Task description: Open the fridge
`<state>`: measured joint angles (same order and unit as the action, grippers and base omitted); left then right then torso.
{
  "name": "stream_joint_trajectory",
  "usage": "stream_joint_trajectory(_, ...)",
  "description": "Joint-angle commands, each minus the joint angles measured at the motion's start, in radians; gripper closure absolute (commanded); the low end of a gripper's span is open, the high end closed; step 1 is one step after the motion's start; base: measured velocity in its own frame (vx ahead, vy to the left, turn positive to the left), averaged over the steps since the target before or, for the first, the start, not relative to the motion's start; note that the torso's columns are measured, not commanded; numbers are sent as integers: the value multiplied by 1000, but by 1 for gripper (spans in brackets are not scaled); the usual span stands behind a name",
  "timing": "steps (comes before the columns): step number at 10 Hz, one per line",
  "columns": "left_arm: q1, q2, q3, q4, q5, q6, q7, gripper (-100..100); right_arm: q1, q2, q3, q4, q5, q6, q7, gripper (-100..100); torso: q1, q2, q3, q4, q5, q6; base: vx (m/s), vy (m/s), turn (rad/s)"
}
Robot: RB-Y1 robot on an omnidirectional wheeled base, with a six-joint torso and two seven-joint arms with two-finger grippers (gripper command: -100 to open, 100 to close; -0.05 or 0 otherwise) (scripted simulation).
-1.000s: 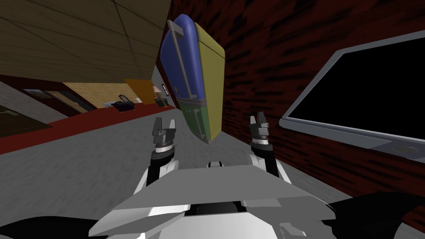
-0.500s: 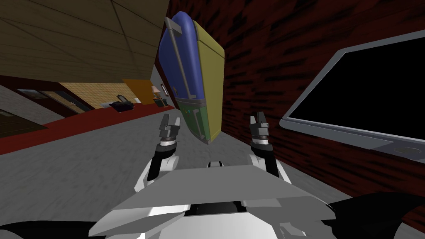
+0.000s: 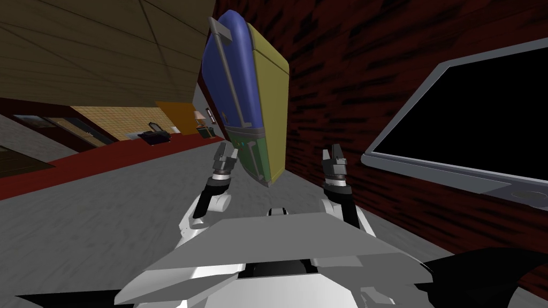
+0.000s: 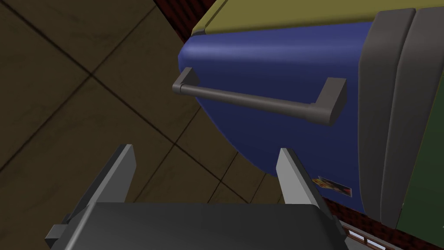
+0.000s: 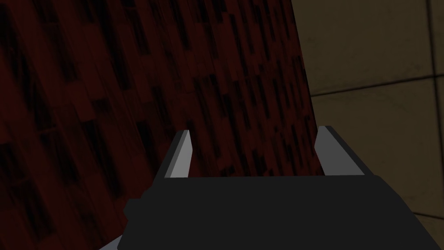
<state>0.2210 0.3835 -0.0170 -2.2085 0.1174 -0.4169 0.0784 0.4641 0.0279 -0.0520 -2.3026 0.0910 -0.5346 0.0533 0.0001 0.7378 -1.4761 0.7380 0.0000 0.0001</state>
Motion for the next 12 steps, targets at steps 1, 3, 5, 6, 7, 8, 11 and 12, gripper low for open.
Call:
stream_joint_trajectory(1, -70, 60, -13, 27, 48, 57, 6, -100, 0, 0, 0, 0, 0, 0, 0, 0, 0, 0, 0, 0, 0, 0, 40, 8, -9)
stream_joint_trajectory(3, -140, 129, -32, 64, 111, 118, 12, -100, 0, 0, 0, 0, 0, 0, 0, 0, 0, 1, 0, 0, 0, 0, 44, 8, -20)
stream_joint_trajectory(5, -194, 177, -41, 83, 142, 156, 14, -100, 0, 0, 0, 0, 0, 0, 0, 0, 0, 1, 0, 0, 0, 0, 38, 8, -16)
stream_joint_trajectory(6, -227, 205, -51, 100, 172, 181, 16, -100, 0, 0, 0, 0, 0, 0, 0, 0, 0, 0, 0, 0, 0, 0, 52, 13, -29)
stream_joint_trajectory(7, -234, 214, -51, 100, 172, 187, 16, -100, 0, 0, 0, 0, 0, 0, 0, 0, 0, 0, 0, 0, 0, 0, 42, 19, -10)
stream_joint_trajectory(8, -272, 249, -60, 117, 200, 218, 17, -100, 0, 0, 0, 0, 0, 0, 0, 0, 0, 0, 0, 0, 0, 0, 43, 20, -14)
stream_joint_trajectory(11, -342, 318, -78, 148, 253, 277, 15, -100, 0, 0, 0, 0, 0, 0, 0, 0, 0, 1, 0, 0, 0, 0, 45, 14, -17)
stream_joint_trajectory(12, -374, 347, -87, 163, 278, 305, 13, -100, 0, 0, 0, 0, 0, 0, 0, 0, 0, 0, 0, 0, 0, 0, 52, 15, -25)
